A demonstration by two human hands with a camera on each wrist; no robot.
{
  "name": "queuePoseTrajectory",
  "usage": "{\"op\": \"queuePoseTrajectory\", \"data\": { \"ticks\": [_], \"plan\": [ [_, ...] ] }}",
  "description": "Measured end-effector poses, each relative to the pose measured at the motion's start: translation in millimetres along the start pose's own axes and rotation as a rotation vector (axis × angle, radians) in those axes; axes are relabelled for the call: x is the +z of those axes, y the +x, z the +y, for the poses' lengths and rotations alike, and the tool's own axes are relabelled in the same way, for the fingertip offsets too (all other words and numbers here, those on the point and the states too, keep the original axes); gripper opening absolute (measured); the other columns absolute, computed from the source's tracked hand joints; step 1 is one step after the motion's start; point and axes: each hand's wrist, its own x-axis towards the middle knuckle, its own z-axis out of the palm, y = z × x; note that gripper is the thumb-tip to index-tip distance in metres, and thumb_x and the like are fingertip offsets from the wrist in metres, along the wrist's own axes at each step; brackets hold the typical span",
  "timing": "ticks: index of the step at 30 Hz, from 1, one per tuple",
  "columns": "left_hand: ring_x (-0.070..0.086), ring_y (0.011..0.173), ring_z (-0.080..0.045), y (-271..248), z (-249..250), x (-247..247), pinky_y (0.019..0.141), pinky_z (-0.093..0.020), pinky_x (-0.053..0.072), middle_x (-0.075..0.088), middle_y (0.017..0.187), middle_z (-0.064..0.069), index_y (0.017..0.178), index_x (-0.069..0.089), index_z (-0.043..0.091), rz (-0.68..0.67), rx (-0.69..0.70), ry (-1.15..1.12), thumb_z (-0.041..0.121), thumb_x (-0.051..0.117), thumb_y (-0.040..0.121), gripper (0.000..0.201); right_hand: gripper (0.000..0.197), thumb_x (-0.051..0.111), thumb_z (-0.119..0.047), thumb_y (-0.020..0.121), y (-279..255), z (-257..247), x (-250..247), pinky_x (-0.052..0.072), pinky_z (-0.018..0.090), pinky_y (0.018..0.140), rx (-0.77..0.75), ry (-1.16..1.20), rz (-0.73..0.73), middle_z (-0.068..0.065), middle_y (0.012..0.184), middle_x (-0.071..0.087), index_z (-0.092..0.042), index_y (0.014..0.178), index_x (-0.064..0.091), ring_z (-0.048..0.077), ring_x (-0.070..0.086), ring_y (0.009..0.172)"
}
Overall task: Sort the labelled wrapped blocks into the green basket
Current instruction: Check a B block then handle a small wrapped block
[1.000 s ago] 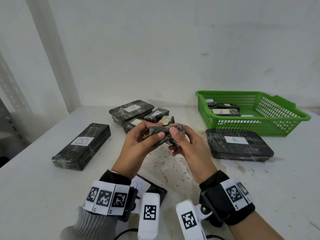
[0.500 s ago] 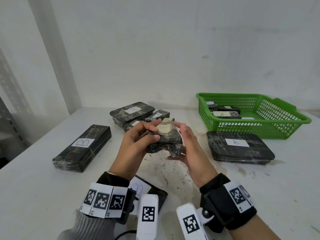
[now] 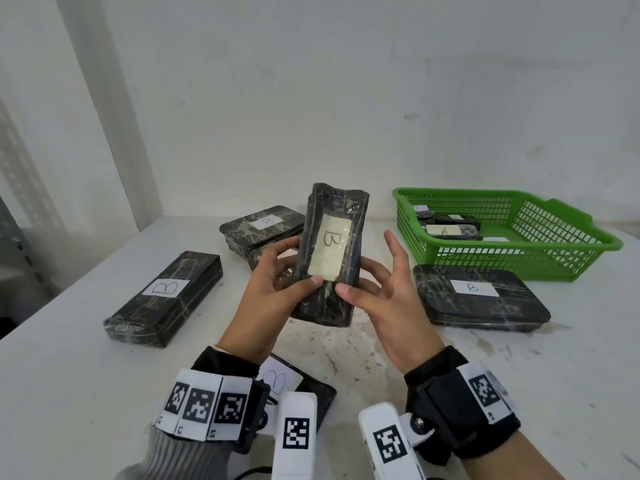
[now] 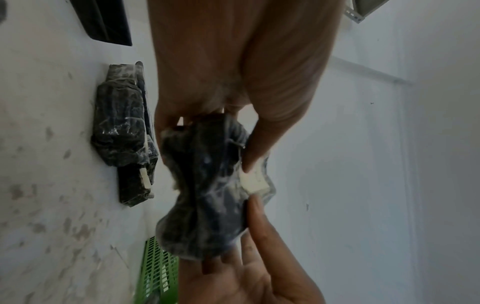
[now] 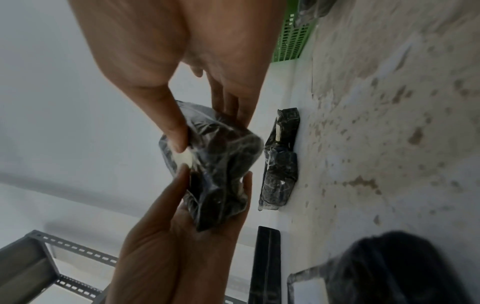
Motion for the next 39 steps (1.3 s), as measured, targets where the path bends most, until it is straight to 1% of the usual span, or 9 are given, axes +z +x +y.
{"op": "queuePoseTrajectory", "data": {
  "ticks": [4, 9, 12, 19, 26, 29, 33, 37, 39],
  "plan": [
    [0.069, 0.103, -0.016, 2.2, -2.1, -5.3, 0.075, -0.023, 0.056, 0.069, 0.114, -0.004, 0.123, 0.057, 0.019, -0.014, 0.033, 0.009, -0.003, 0.074, 0.072, 0.058, 0.084, 0.077, -0.009, 0.081, -0.5, -0.6, 1.0, 0.049, 0.035, 0.097, -0.057, -0.196, 0.004, -0.008, 0.124, 0.066, -0.038, 0.146, 0.032, 0.01, 0.06, 0.115],
    [0.062, 0.115, -0.018, 2.2, -1.6, -5.0, 0.084, -0.022, 0.053, 0.069, 0.117, -0.003, 0.121, 0.061, 0.016, -0.049, 0.107, 0.065, 0.007, 0.077, 0.06, 0.063, 0.05, 0.072, -0.022, 0.085, -3.1, -14.0, -0.7, 0.041, 0.023, 0.05, -0.077, -0.168, 0.09, -0.008, 0.106, 0.073, -0.026, 0.133, 0.055, 0.012, 0.052, 0.055],
    [0.058, 0.122, -0.014, 1.1, 2.0, -2.8, 0.087, -0.02, 0.052, 0.066, 0.125, 0.001, 0.127, 0.059, 0.02, -0.105, 0.146, 0.041, 0.025, 0.08, 0.062, 0.069, 0.051, 0.071, -0.013, 0.086, -4.2, -15.7, -2.2, 0.04, 0.022, 0.04, -0.116, -0.131, 0.077, -0.003, 0.116, 0.069, -0.019, 0.134, 0.054, 0.015, 0.061, 0.055],
    [0.058, 0.118, 0.001, -7.1, 14.0, 9.9, 0.079, -0.015, 0.053, 0.061, 0.13, 0.016, 0.137, 0.044, 0.034, -0.182, 0.087, -0.058, 0.049, 0.056, 0.081, 0.059, 0.054, 0.074, -0.005, 0.084, -3.0, -7.4, -0.2, 0.045, 0.022, 0.045, -0.117, -0.276, 0.027, -0.005, 0.128, 0.061, -0.019, 0.132, 0.053, 0.036, 0.068, 0.072],
    [0.062, 0.112, -0.005, -7.5, 9.7, 15.0, 0.105, -0.048, 0.045, 0.068, 0.116, 0.011, 0.122, 0.052, 0.024, -0.072, -0.03, 0.011, 0.043, 0.045, 0.098, 0.031, 0.051, 0.061, 0.009, 0.087, -5.9, -9.7, 2.1, 0.047, 0.024, 0.041, -0.075, -0.212, -0.056, -0.012, 0.121, 0.062, -0.023, 0.126, 0.054, 0.025, 0.075, 0.078],
    [0.063, 0.108, 0.001, -9.8, 10.7, 17.0, 0.106, -0.046, 0.045, 0.069, 0.11, 0.019, 0.128, 0.048, 0.023, -0.052, -0.021, 0.073, 0.035, 0.039, 0.105, 0.027, 0.053, 0.056, -0.021, 0.084, -5.8, -12.3, 3.2, 0.053, 0.028, 0.048, -0.02, -0.091, -0.116, -0.01, 0.128, 0.06, -0.029, 0.136, 0.049, 0.029, 0.073, 0.092],
    [0.062, 0.115, -0.008, -10.0, 6.7, 14.7, 0.105, -0.041, 0.043, 0.068, 0.117, 0.009, 0.127, 0.047, 0.025, -0.109, 0.009, 0.066, 0.037, 0.046, 0.098, 0.032, 0.075, 0.057, -0.08, 0.071, -7.3, -12.4, 5.3, 0.056, 0.033, 0.057, 0.046, -0.082, -0.185, -0.012, 0.13, 0.061, -0.051, 0.138, 0.044, 0.024, 0.071, 0.102],
    [0.065, 0.103, -0.013, -10.9, 1.8, 17.6, 0.085, -0.023, 0.051, 0.064, 0.117, -0.012, 0.121, 0.046, 0.014, -0.163, 0.066, 0.007, 0.028, 0.052, 0.089, 0.036, 0.052, 0.056, -0.056, 0.08, -6.9, -11.4, 9.0, 0.057, 0.033, 0.062, 0.034, -0.084, -0.073, 0.012, 0.115, 0.068, -0.026, 0.123, 0.062, 0.023, 0.072, 0.083],
    [0.064, 0.101, -0.014, -10.6, 1.4, 18.3, 0.085, -0.023, 0.052, 0.064, 0.113, -0.018, 0.12, 0.048, 0.009, -0.149, 0.101, -0.021, 0.023, 0.053, 0.088, 0.035, 0.054, 0.06, -0.05, 0.078, -6.7, -11.5, 8.9, 0.058, 0.036, 0.067, 0.035, -0.022, -0.046, 0.021, 0.113, 0.067, -0.017, 0.12, 0.063, 0.023, 0.068, 0.076]
  ]
}}
